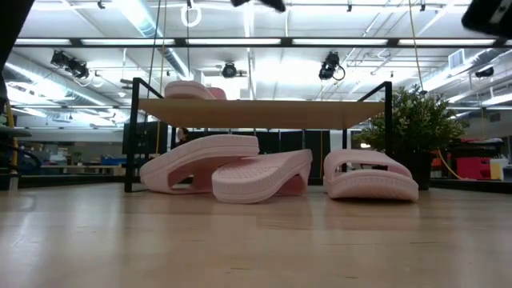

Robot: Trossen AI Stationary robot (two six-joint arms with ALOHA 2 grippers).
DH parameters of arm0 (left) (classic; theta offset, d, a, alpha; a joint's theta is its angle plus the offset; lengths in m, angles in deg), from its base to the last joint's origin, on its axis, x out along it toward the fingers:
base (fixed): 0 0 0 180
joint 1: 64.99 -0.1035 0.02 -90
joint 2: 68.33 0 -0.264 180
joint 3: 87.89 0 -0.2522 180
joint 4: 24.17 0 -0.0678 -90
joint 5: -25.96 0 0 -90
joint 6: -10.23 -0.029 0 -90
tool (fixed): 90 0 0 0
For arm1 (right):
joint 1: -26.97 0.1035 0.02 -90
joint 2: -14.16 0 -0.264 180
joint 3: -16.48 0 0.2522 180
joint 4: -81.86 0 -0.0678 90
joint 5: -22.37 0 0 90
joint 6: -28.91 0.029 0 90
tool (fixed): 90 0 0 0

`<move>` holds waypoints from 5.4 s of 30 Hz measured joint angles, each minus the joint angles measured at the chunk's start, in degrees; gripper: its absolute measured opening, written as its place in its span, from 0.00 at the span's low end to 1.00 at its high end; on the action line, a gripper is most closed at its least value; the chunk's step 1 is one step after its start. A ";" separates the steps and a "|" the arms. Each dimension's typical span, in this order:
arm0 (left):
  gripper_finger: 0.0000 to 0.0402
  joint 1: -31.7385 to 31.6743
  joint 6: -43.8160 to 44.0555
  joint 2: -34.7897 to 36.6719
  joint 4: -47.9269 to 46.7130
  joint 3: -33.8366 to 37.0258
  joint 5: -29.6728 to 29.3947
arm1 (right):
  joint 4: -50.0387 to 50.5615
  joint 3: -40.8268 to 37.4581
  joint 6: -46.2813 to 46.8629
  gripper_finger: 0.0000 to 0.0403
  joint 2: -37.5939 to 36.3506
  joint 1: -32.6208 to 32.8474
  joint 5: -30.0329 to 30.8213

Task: Pick and place slides into the shelf
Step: Put the pink slipper on the shelf

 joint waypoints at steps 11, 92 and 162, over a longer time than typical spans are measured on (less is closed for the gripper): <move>0.45 1.19 7.93 0.00 2.76 0.01 -3.63 | 35.53 21.87 -24.86 0.14 17.72 3.76 15.31; 0.40 30.85 22.21 10.67 -10.94 -0.03 -37.20 | 19.33 49.90 -88.85 0.64 76.18 -8.44 51.04; 0.28 31.05 19.02 10.89 -8.63 -0.06 -46.22 | 14.16 49.77 -85.14 0.16 64.30 -0.45 63.60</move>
